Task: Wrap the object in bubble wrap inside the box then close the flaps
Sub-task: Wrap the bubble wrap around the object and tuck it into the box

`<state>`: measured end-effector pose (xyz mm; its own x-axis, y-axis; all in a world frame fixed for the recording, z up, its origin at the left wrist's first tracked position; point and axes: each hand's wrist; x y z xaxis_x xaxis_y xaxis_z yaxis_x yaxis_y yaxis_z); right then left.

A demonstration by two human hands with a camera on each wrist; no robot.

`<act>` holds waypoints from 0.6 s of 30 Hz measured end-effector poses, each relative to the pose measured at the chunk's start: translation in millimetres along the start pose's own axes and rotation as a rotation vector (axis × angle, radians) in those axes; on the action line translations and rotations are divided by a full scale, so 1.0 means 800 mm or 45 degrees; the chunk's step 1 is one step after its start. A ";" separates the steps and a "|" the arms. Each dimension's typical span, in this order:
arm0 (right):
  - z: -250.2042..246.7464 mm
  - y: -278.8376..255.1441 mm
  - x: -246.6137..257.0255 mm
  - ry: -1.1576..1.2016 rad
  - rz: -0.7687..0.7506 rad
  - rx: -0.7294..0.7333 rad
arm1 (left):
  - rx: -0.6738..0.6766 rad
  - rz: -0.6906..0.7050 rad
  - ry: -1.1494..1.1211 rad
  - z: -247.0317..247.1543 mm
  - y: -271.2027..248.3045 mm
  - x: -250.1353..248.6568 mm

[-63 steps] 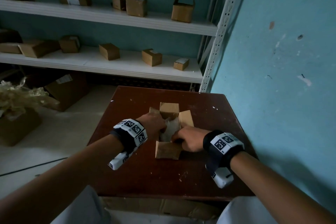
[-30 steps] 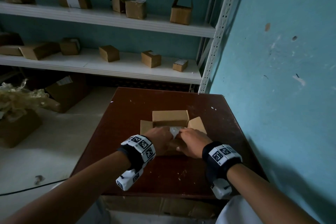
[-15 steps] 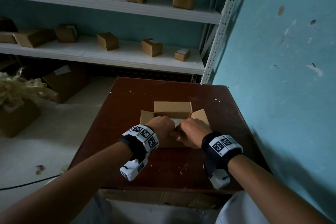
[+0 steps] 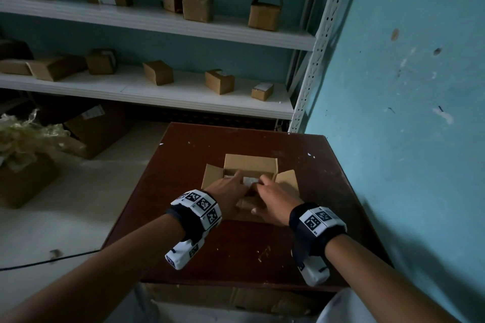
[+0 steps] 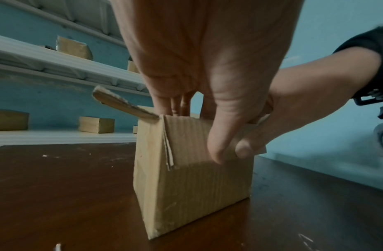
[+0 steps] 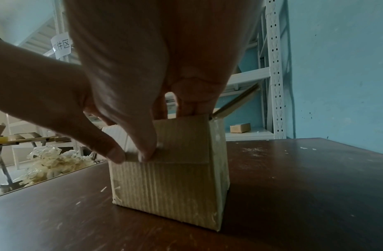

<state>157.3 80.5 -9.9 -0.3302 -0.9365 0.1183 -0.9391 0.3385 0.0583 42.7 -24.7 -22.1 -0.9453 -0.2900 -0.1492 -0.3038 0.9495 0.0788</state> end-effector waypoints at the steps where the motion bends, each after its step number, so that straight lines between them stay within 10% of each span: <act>1: 0.001 0.000 0.000 -0.024 -0.010 -0.008 | 0.000 -0.016 0.021 0.001 0.000 0.000; 18: -0.011 0.038 -0.017 0.107 0.102 0.071 | 0.245 0.025 0.223 -0.010 0.034 0.017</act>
<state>134.1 104.7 -1.1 -0.3973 -0.8949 0.2032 -0.9148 0.4039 -0.0098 20.3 -3.8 -13.9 -0.9621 -0.2717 0.0248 -0.2728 0.9556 -0.1113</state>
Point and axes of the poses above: each hand's wrist, its own y-axis towards the middle knuckle, its own z-axis out of the palm, x = y × z, and after that the axes turned 15 degrees about -x, right-handed
